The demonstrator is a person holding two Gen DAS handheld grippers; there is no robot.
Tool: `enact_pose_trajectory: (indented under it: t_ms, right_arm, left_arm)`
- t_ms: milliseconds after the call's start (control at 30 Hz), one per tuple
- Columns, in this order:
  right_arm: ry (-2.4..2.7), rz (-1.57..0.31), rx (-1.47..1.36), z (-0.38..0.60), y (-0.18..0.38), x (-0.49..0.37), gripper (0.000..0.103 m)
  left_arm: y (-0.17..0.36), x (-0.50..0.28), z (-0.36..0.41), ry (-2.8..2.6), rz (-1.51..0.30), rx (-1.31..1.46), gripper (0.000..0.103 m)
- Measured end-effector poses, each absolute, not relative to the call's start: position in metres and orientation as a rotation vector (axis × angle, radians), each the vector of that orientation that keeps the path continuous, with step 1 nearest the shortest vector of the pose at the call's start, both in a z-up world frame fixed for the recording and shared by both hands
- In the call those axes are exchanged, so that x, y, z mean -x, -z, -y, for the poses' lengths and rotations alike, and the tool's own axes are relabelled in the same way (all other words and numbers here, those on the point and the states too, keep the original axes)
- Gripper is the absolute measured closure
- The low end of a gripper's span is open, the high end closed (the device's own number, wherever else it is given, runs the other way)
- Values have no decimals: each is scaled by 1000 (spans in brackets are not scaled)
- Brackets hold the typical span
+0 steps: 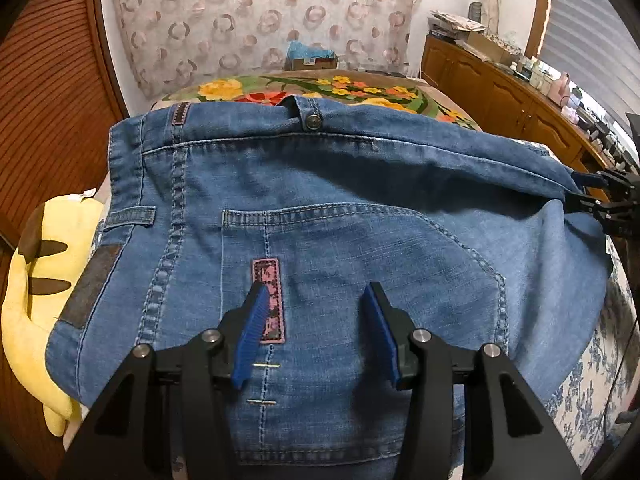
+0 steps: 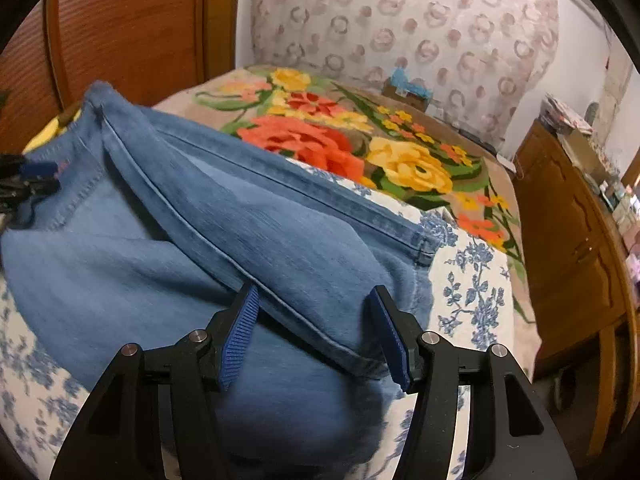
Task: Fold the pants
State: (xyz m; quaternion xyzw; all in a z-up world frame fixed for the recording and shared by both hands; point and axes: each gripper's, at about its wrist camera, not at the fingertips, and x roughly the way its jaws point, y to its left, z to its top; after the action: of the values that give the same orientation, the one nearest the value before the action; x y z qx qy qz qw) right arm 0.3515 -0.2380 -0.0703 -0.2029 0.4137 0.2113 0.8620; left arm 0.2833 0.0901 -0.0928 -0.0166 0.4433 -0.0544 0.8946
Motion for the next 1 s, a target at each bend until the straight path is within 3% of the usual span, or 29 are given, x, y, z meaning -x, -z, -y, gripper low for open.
enact_pose_trajectory:
  t_ms: [100, 133, 200, 300, 367, 667, 800, 1000]
  right_arm:
    - [-447, -876, 449, 240, 74, -356, 46]
    - [-455, -879, 459, 240, 76, -357, 53]
    - [-485, -901, 485, 238, 80, -363, 87]
    - [-526, -922, 488, 237, 82, -374, 99]
    - [-531, -907, 456, 239, 75, -385, 100]
    - [-406, -848, 336, 240, 56, -433, 101]
    - [-350, -830, 274, 248, 50, -437, 71]
    - [-350, -821, 207, 272, 36, -407, 62]
  left_arm:
    - [95, -281, -94, 117, -903, 55, 50]
    - [96, -279, -95, 125, -894, 57, 48]
    - [96, -278, -92, 134, -877, 37, 45]
    - [98, -275, -88, 119, -859, -10, 45]
    - [97, -278, -90, 117, -857, -14, 45]
    - [88, -277, -96, 133, -907, 20, 45]
    - [81, -267, -99, 142, -897, 37, 45]
    - [74, -260, -104, 128, -883, 44, 45]
